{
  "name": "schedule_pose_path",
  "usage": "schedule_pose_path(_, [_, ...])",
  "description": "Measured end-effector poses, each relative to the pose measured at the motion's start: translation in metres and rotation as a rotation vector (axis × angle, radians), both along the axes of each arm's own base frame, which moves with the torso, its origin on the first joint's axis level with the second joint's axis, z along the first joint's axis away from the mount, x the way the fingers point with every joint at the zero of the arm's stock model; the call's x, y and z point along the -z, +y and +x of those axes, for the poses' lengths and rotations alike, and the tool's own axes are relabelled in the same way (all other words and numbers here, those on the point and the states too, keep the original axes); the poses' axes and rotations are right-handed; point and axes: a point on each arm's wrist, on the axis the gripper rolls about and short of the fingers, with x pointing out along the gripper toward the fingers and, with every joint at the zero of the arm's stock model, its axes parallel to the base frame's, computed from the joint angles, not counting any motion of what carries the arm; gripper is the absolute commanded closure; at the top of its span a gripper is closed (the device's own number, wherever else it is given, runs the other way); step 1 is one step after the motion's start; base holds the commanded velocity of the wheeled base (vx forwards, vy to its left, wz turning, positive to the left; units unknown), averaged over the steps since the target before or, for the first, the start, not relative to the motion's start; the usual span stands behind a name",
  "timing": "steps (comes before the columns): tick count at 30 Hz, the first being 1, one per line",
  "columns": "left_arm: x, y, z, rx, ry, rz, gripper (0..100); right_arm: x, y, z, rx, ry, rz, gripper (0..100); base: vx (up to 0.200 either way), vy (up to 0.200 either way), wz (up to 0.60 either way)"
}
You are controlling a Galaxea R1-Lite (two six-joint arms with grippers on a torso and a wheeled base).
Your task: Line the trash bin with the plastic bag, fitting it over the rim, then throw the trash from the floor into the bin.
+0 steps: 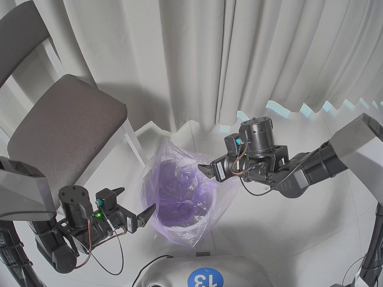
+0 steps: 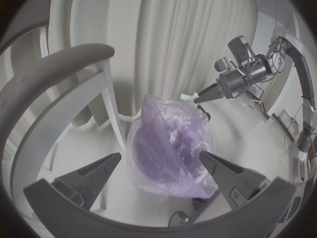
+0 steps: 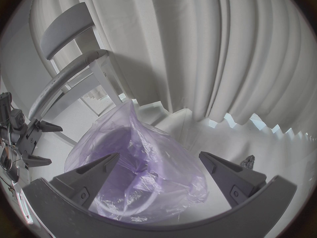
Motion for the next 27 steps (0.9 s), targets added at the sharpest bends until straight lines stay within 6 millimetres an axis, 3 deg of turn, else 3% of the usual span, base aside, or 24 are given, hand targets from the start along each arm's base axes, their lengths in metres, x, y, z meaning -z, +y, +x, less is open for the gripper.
schedule_pose_path(5, [-0.002,-0.016,0.022,-0.038,-0.074,0.023,0,0.000,-0.005,0.001,0.013,-0.013,0.016,0,0.000,0.000,0.00])
schedule_pose_path(12, [0.009,-0.025,0.041,-0.059,-0.044,0.081,0,0.011,0.003,0.011,0.006,-0.038,0.031,0,0.000,0.000,0.00])
schedule_pose_path(27, [0.016,-0.008,0.055,-0.207,-0.033,0.152,0,0.033,0.019,0.032,-0.015,-0.030,-0.016,0,0.000,0.000,0.00])
